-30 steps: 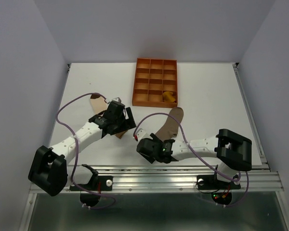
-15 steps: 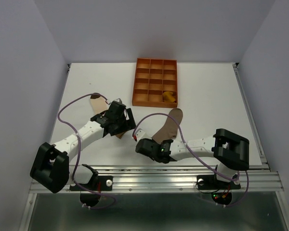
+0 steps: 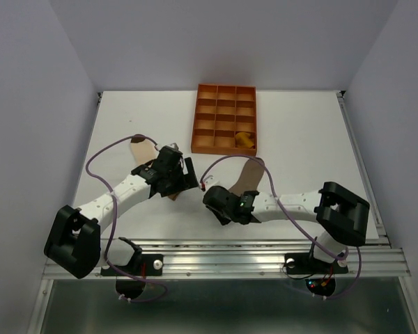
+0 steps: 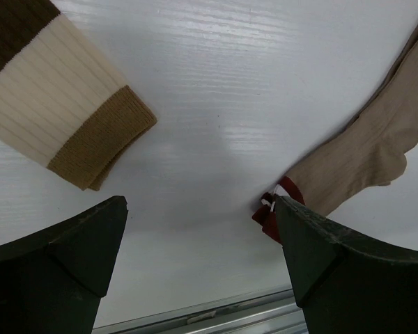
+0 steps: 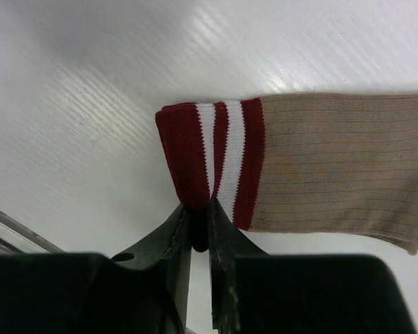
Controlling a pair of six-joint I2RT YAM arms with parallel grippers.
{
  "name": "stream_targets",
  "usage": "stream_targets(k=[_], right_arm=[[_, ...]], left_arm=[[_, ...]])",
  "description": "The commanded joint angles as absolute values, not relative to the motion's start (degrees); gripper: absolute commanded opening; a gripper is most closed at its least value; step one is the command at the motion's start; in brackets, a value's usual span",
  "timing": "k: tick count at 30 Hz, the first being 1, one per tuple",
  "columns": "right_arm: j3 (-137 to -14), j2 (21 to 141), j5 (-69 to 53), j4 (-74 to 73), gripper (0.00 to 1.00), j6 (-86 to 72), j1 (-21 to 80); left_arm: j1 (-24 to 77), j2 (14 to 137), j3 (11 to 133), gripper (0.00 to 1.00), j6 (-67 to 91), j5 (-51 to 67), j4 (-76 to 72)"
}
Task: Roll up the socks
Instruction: Roll the sock at the center of the board.
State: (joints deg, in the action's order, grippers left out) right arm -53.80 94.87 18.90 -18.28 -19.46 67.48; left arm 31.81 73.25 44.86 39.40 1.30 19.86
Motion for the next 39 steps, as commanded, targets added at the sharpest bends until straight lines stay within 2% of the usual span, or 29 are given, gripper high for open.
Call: stream_targets(k=[1,15,30,39], right_arm=[[-51.52,90.71,8.28,-14.60,0.11,-23.82,62.16],[-41.66,87.19,-18.78,-0.71,0.05,-33.30,45.81],[-39.38,91.93,-30.67,2.63,0.03,-40.07,34.03],[-38.23,94.57,-32.69,3.42,0.02,-40.25,32.35]], left_arm=[[32.08,72.25,45.35,0.99,37.62,4.74,18.29],[35.68,72.86,44.38,0.99,34.54,13.18,12.04],[38.85,79.44,45.26,0.99,34.10,17.75,6.51],[39.29,84.98,47.55,0.99,34.98,18.90,4.13]])
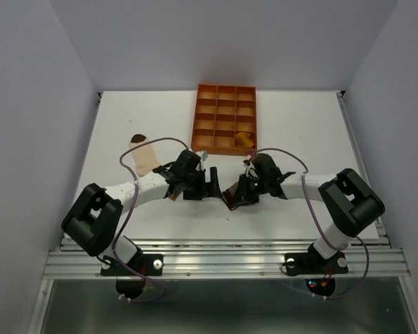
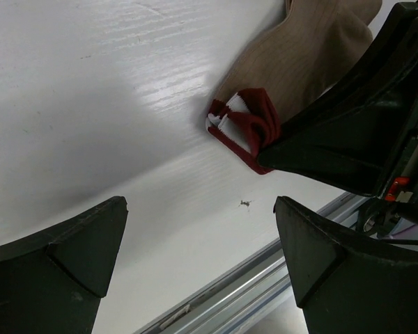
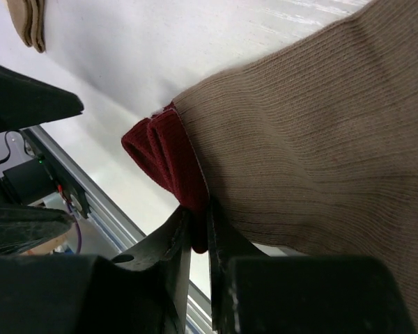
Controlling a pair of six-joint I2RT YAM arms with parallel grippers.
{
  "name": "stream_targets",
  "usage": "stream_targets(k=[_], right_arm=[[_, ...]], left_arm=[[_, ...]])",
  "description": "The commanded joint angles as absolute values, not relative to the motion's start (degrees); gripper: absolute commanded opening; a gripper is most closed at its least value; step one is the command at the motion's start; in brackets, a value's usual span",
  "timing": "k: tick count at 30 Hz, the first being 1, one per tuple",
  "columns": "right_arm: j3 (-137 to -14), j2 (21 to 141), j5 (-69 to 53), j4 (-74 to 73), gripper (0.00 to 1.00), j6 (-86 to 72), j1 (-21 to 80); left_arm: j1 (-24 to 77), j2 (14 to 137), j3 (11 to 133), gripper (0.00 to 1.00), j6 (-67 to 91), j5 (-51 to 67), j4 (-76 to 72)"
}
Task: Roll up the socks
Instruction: Roll the sock at the center of the board.
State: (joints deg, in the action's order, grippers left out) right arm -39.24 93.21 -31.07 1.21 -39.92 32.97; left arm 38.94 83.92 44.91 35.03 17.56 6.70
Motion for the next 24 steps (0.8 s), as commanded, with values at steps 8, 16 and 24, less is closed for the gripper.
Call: stream_targets(k=[8,16,24], right_arm=[[-37.71,97.03,-31.47,3.60,0.02,-40.26,31.82],[-37.35,97.03,-30.06,3.43,0.02,-39.99,31.82],[-37.35,97.03,-29.88,3.52,0.04,-39.37,31.82]], left_arm=[[40.34,90.52,50.89,0.94,36.21,19.60,2.02],[41.84,95.53,53.09,0.72,37.79,16.62,1.67],[43.15,99.04,53.61,0.62,38.50,14.33,1.93]])
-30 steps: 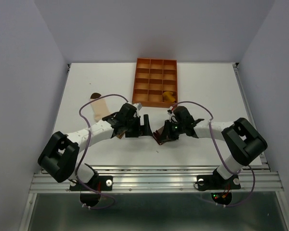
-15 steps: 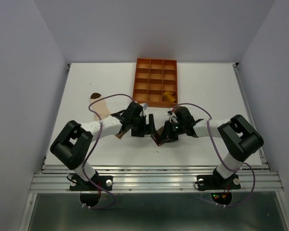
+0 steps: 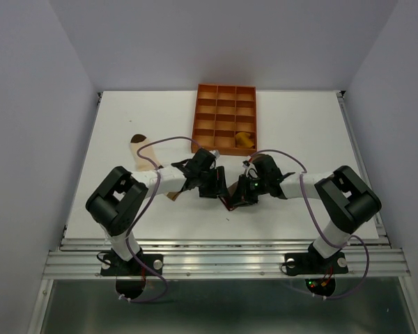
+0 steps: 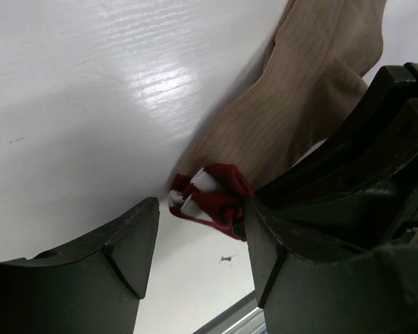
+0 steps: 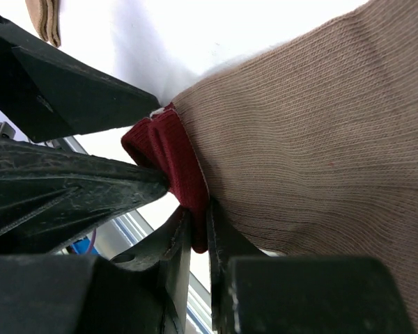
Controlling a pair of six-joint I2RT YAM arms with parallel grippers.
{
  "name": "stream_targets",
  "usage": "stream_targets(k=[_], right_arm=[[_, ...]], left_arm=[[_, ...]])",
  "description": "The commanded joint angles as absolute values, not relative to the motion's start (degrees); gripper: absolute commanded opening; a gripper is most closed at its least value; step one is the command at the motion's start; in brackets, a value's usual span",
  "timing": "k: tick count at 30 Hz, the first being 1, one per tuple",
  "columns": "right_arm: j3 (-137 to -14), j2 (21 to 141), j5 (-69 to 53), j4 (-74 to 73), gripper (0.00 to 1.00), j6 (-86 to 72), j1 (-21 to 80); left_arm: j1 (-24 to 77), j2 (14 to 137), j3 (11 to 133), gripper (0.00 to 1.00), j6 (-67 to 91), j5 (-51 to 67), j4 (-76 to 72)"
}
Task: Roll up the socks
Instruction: Roll the sock at the center of the board.
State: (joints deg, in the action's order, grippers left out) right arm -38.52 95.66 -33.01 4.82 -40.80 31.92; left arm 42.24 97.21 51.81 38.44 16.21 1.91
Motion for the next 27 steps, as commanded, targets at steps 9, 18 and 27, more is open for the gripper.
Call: stream_targets(k=[9,18,27], right_arm=[[-37.26,97.82,-29.44,3.52,0.08,-38.06,31.82],[-41.22,90.36,-25.76,-4.30,0.52,-27.97,31.82],[-41.75,78.67,-12.85,-9.93,0.61,-19.44,40.15]], left_arm=[[44.30,102.30,55.11,0.17,40.51,12.66,2.81],[45.70,102.48,58.01,0.00,42.28,7.03,11.85],[45.88,103.97,62.05,0.00,42.80,5.71,22.41]])
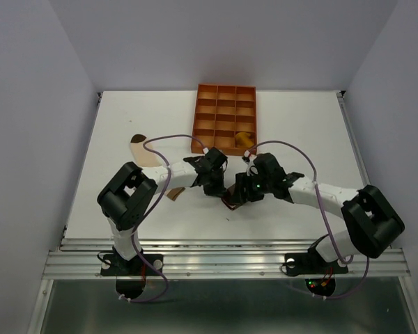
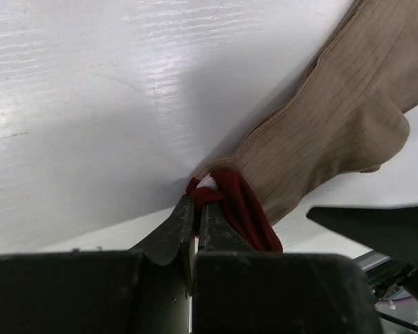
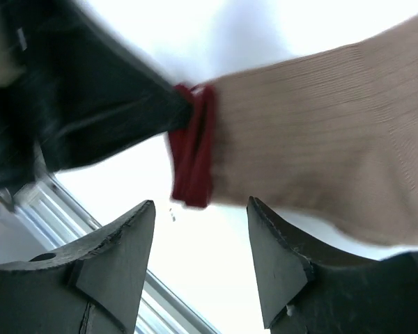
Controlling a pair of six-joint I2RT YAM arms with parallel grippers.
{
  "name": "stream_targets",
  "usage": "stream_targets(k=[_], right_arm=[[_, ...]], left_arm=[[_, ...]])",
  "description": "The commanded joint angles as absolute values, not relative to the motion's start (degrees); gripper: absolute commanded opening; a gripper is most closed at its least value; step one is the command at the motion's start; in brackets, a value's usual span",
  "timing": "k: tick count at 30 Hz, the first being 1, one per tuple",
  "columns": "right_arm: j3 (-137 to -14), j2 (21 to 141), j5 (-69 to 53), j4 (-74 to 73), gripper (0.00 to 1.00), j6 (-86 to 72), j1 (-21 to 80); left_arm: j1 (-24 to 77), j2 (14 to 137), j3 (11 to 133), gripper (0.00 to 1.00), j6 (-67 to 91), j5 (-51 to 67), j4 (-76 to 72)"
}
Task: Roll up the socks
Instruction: Roll the sock at the center of the board.
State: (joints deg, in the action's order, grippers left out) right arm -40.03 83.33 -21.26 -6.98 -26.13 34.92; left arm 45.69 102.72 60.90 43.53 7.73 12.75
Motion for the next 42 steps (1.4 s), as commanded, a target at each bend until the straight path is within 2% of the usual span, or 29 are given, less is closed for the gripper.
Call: stream_targets(k=[1,9,17,21,27,42], right_arm=[[-41.31,77.62,-9.44,-9.50,0.61,-18.73,41.65],[-40.34,72.07,5.78,-6.60,0.62,-13.10,54.66],[-42.01,75.93,17.83,-5.89,0.62,-7.56,65.47],[-42.01,78.13,19.33,-3.26,0.62,-5.98,68.89],[-42.98,80.68,25.39,-1.41,0.62,-3.69,72.33],[-46.23,88.06,29.17,-0.88,0.60,-1.23,75.06]], left_arm=[[45.97,104.06,62.66,0.00,42.54,6.06,23.80],[46.05,103.98,64.16,0.00,42.54,5.89,30.58],[46.14,104.24,64.95,0.00,43.68,6.76,35.50],[46.14,104.76,65.13,0.00,43.77,7.99,35.95],[46.14,105.38,65.83,0.00,44.03,8.79,36.91],[46.14,105.21,65.83,0.00,44.30,9.40,37.53]])
